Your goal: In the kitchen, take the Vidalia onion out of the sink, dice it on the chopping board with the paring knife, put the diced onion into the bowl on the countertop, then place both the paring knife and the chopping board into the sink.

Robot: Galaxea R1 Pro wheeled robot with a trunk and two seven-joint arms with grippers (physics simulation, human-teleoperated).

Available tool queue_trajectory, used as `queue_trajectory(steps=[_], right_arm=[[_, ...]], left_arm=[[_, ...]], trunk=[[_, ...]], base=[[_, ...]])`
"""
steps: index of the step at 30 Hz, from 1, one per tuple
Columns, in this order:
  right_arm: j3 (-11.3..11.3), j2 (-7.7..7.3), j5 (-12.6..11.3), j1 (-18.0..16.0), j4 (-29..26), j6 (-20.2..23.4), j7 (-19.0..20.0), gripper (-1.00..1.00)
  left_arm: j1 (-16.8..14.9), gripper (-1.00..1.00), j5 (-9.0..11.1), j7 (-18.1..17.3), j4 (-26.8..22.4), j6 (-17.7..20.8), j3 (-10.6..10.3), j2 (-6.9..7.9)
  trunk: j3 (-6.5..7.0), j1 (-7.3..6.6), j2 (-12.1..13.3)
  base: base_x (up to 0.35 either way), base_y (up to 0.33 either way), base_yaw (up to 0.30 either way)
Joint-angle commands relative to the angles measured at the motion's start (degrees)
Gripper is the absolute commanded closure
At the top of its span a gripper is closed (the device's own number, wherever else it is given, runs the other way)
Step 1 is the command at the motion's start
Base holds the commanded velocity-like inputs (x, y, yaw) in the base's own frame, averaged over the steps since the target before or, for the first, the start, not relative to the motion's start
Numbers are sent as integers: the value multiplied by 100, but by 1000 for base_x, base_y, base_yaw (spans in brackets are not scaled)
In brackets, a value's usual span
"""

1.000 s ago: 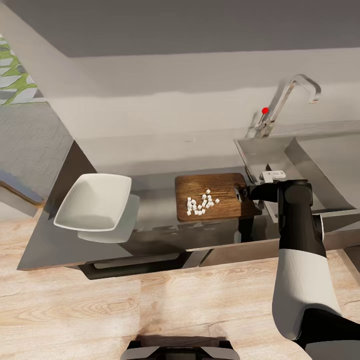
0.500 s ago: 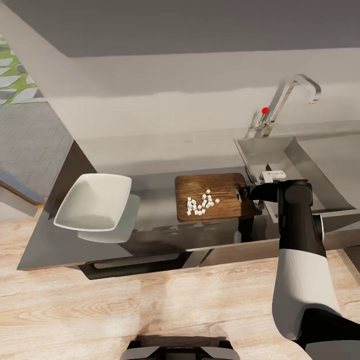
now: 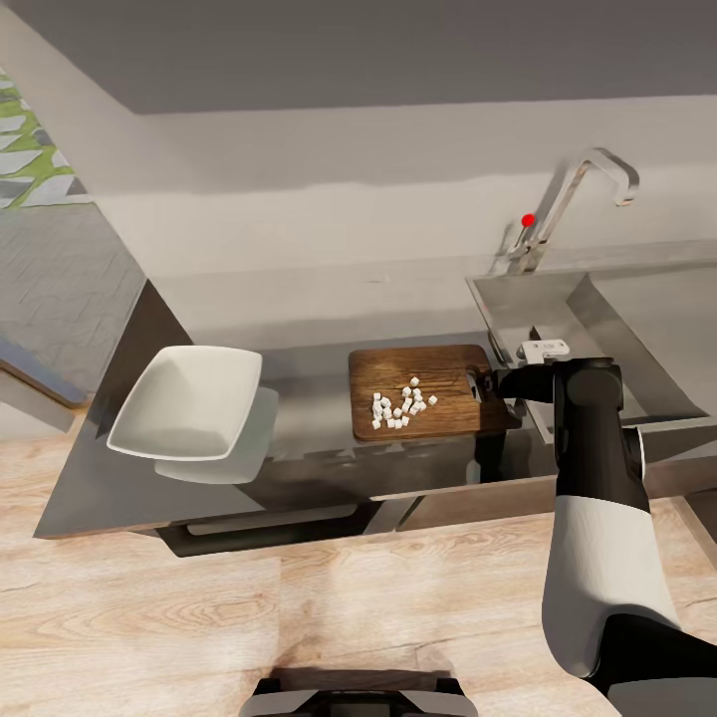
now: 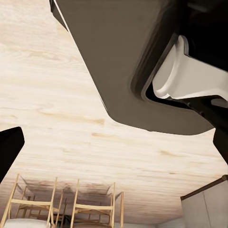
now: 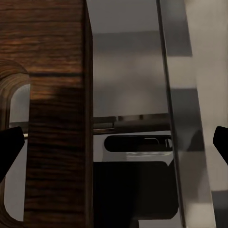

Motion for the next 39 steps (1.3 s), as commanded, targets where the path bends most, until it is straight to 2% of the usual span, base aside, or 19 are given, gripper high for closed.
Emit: queue_trajectory(steps=[1,33,34,39], right_arm=[[-12,5,56,-6,-5,11,59,-100],[-12,6,56,-6,-4,11,59,-100],[-12,7,58,-6,-7,11,59,100],[-12,6,56,-6,-7,11,58,100]], left_arm=[[-7,-100,11,29,-21,-3,-13,5],[-7,-100,11,29,-21,-3,-13,5],[-7,-100,11,29,-21,-3,-13,5],[-7,-100,11,29,-21,-3,-13,5]], trunk=[[-8,3,-10],[-40,3,-10],[-40,3,-10],[-40,3,-10]], base=[[0,0,0],[0,0,0],[0,0,0],[0,0,0]])
